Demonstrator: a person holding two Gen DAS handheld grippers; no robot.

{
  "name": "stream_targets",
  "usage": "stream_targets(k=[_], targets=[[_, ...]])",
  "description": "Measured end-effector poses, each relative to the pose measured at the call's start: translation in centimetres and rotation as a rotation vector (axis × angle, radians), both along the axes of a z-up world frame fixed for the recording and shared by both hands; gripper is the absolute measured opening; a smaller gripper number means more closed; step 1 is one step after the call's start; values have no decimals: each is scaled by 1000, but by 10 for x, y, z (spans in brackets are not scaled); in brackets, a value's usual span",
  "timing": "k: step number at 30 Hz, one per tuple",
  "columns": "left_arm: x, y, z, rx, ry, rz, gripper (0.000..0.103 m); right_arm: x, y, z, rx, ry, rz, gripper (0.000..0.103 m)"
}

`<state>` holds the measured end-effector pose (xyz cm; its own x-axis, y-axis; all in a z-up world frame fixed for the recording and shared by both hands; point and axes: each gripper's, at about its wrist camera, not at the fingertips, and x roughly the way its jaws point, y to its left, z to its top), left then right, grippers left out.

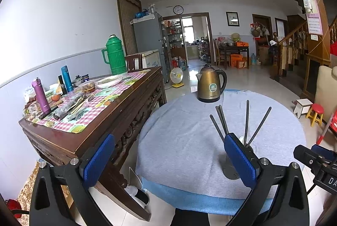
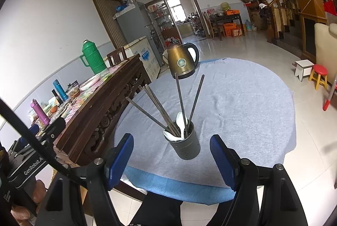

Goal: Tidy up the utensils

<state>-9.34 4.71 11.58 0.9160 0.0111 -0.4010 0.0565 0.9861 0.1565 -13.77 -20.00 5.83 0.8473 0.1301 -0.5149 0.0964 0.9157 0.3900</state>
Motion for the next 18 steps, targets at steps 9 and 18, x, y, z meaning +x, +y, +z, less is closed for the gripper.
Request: stream_targets(k=[9, 18], targets=[[-2, 0, -1, 3, 2, -6, 103, -1, 1, 0, -1, -3, 1, 78], [-2, 1, -1, -1, 2, -5, 103, -1, 3, 1, -3, -4, 5, 78]])
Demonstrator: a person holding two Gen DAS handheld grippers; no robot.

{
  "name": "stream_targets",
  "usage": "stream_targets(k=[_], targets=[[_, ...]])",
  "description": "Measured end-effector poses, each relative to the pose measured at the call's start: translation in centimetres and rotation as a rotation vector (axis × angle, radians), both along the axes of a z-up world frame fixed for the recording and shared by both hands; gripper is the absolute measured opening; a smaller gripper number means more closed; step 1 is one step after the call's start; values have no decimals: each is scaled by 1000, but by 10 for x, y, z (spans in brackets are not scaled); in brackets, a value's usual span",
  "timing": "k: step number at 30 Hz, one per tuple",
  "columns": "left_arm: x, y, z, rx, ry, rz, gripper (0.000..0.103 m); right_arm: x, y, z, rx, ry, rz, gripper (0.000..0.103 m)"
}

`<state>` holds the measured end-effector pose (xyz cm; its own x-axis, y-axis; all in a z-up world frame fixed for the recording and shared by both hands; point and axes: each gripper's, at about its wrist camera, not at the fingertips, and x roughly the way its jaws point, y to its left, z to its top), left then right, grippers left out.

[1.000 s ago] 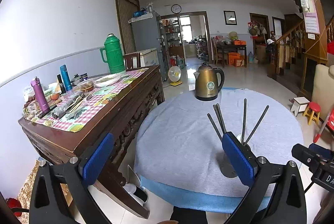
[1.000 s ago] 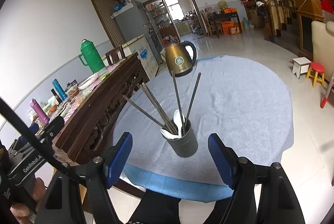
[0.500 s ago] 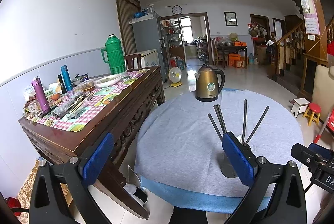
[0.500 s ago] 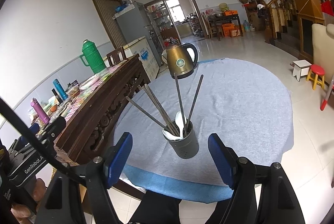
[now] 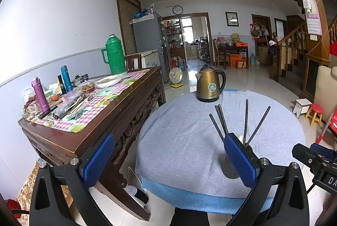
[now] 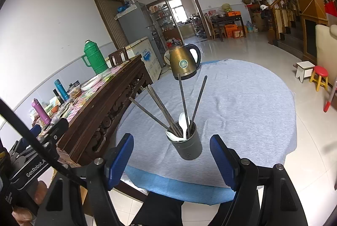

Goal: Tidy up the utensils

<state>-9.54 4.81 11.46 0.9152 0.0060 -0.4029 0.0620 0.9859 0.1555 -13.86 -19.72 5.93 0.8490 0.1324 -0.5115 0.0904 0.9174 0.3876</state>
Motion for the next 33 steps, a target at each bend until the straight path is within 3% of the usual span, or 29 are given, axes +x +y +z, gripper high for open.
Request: stream_targets(k=[33], targets=[[-2, 2, -2, -5, 1, -6, 103, 0, 9, 6, -15, -14, 13, 78]])
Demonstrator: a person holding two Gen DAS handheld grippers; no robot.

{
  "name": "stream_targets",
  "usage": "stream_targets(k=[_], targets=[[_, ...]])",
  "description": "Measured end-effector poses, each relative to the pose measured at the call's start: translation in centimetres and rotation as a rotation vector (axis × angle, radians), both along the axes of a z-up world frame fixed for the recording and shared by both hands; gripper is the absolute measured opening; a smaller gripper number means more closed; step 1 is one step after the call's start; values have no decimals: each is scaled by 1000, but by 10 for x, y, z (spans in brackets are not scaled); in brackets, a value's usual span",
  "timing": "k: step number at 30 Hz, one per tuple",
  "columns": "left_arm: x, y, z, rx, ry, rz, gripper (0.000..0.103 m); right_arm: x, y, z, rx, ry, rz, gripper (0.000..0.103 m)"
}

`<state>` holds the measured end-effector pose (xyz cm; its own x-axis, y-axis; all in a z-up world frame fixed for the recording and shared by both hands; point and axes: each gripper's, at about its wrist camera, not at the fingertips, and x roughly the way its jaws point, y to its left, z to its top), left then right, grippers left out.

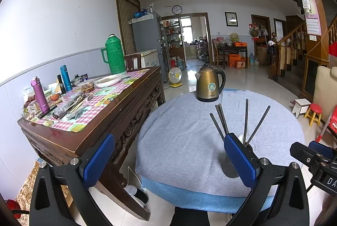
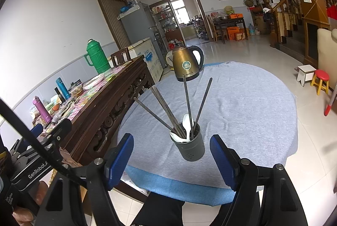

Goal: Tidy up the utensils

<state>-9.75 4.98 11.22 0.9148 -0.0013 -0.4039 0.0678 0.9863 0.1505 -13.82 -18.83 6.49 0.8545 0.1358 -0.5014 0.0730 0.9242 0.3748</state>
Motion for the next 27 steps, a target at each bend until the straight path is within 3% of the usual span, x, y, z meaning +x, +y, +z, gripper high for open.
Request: stream_targets(k=[27], targets=[[6, -2, 4, 5, 0, 2, 103, 1, -1, 2, -21, -8, 2, 78]])
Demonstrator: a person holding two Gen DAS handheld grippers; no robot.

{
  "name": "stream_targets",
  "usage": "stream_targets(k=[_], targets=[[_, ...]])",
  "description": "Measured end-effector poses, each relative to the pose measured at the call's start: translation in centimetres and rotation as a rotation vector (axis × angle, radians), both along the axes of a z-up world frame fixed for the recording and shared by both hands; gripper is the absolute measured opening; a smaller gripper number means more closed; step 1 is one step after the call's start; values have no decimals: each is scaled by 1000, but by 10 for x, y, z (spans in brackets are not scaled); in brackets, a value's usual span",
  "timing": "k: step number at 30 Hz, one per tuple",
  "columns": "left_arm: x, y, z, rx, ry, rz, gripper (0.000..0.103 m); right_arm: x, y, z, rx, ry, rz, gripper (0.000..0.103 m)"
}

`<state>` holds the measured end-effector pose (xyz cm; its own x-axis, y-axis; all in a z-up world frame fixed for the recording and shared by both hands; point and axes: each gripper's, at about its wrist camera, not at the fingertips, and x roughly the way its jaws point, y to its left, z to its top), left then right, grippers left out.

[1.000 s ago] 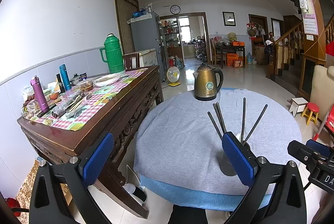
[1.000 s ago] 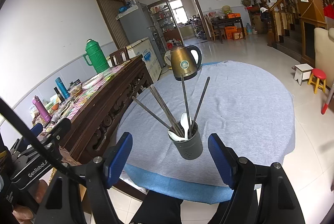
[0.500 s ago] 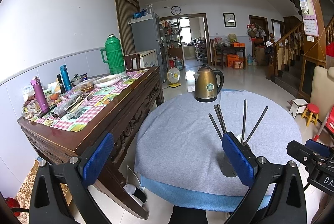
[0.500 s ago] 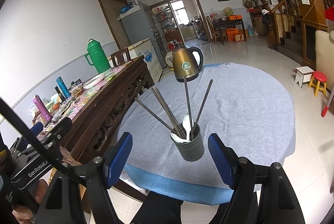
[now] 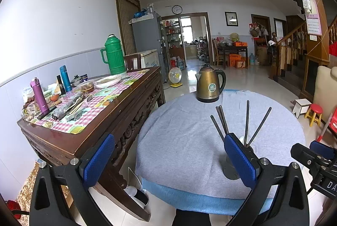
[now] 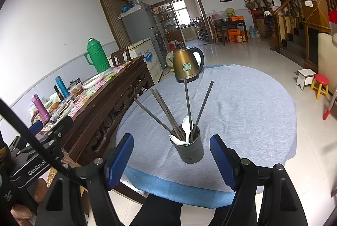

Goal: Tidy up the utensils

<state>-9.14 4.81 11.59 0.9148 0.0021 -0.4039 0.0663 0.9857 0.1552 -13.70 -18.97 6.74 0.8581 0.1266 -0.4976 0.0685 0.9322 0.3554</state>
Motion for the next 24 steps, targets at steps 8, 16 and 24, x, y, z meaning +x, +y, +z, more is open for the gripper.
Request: stream_targets(k=[8, 16, 24], targets=[[7, -2, 0, 4, 0, 10, 103, 5, -1, -1, -1, 6, 13, 78], [19, -9, -4, 30, 17, 9, 103, 16, -5, -8, 17, 23, 14, 78], [59, 4, -29, 2, 94, 21, 103, 29, -15, -18, 23, -22, 6, 78]])
